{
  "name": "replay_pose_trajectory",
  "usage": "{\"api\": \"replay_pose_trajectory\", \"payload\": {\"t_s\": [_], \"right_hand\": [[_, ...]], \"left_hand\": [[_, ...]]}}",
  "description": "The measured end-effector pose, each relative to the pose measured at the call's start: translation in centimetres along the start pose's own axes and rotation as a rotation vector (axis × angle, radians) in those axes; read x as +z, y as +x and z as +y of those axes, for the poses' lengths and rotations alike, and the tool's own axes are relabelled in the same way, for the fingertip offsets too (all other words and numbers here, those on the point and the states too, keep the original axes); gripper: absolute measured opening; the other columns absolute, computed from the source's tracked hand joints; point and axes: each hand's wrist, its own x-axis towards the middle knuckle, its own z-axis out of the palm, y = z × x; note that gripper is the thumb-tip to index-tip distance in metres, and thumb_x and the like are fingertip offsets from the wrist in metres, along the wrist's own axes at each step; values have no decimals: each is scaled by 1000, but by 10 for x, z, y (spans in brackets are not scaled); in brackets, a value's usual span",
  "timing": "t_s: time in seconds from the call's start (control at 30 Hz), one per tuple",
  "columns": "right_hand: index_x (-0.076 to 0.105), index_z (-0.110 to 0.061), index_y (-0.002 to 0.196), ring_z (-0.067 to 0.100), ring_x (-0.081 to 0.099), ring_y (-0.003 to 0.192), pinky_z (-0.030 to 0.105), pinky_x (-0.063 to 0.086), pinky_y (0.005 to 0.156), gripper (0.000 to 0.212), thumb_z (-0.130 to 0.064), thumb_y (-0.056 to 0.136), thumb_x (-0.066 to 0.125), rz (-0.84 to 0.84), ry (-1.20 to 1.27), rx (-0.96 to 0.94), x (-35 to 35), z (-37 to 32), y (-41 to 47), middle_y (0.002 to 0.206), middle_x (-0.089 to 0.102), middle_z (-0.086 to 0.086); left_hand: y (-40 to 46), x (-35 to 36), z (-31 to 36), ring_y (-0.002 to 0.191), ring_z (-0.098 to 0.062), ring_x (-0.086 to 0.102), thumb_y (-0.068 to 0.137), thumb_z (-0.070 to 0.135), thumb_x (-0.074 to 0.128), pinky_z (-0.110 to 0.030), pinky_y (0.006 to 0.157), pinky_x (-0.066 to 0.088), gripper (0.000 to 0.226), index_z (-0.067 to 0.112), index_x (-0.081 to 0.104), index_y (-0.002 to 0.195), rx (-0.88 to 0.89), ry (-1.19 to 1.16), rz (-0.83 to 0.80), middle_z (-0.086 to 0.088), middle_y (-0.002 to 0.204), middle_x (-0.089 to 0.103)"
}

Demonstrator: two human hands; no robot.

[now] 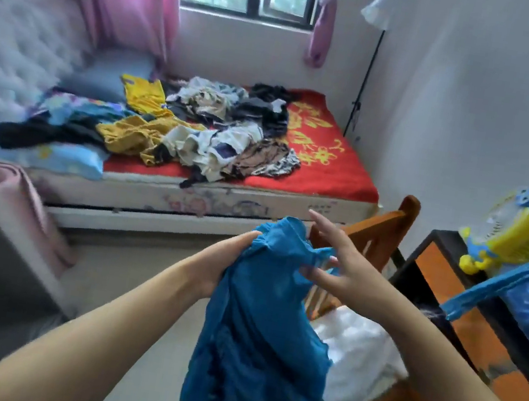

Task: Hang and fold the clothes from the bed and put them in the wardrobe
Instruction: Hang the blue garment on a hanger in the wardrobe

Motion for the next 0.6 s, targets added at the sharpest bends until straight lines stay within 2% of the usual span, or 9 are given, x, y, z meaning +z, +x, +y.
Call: {"api": "replay_pose_trajectory", "payload": {"t_s": [0.03,0.1,0.13,0.2,0.3,0.37,0.43,0.53,0.6], "right_hand": [[44,-44,131,-10,40,123,10,34,103,55,-22,88,68,-48,-89,-73,18,-15,15,131,43,-26],[65,-20,116,8,54,112,24,40,98,27,-14,89,65,-43,-188,-177,56,-39,43,118,61,-4],[68,-14,106,12,59,101,31,45,91,16,-13,91,62,-38,-157,-197,74,-53,53,106,66,0],[64,-13,94,17,62,82,40,48,78,10,-19,95,56,-57,-67,-215,107,-82,73,87,68,2],[57,-22,81,14,55,63,34,45,61,15,-23,95,55,-65,-23,-287,160,-127,106,71,62,-1],[58,-27,78,8,52,60,28,42,57,18,-17,93,57,-65,-23,-337,200,-159,131,69,61,-5],[59,-27,76,6,49,57,21,38,54,21,-12,90,58,-27,-27,-374,236,-186,152,66,60,-8],[63,-12,82,17,55,64,26,42,60,7,-11,87,58,-24,-56,-390,277,-216,181,70,64,0],[62,-14,81,14,55,65,30,42,62,6,-13,87,59,-44,-102,-417,294,-232,197,68,63,-3]], "left_hand": [[-19,-10,7,81,-16,69,86,37,58,-26,73,55,29,14,75,88,23,29,-18,-4,90,73],[-54,-39,22,91,-18,68,73,40,72,-28,80,56,40,11,72,102,85,80,-2,-7,101,72],[-69,-59,28,95,-20,67,72,39,74,-31,84,55,45,11,69,107,123,129,44,-9,107,70],[-101,-101,41,98,-20,66,77,34,69,-35,84,56,32,16,73,102,221,249,196,-10,110,70],[-152,-166,57,83,-8,66,78,32,61,-23,71,51,16,23,74,81,412,515,540,8,86,73],[-185,-204,66,85,-11,61,89,33,57,-30,78,48,17,21,67,84,553,592,759,7,84,70],[-219,-226,73,77,-12,61,96,48,43,-34,75,48,41,15,65,85,606,622,893,4,80,69],[-258,-250,80,50,-10,52,96,56,31,-18,52,43,64,7,56,62,581,487,1043,5,50,56],[-278,-263,83,45,-10,51,91,62,29,-16,47,42,71,9,56,54,476,384,1048,2,45,55]]}}
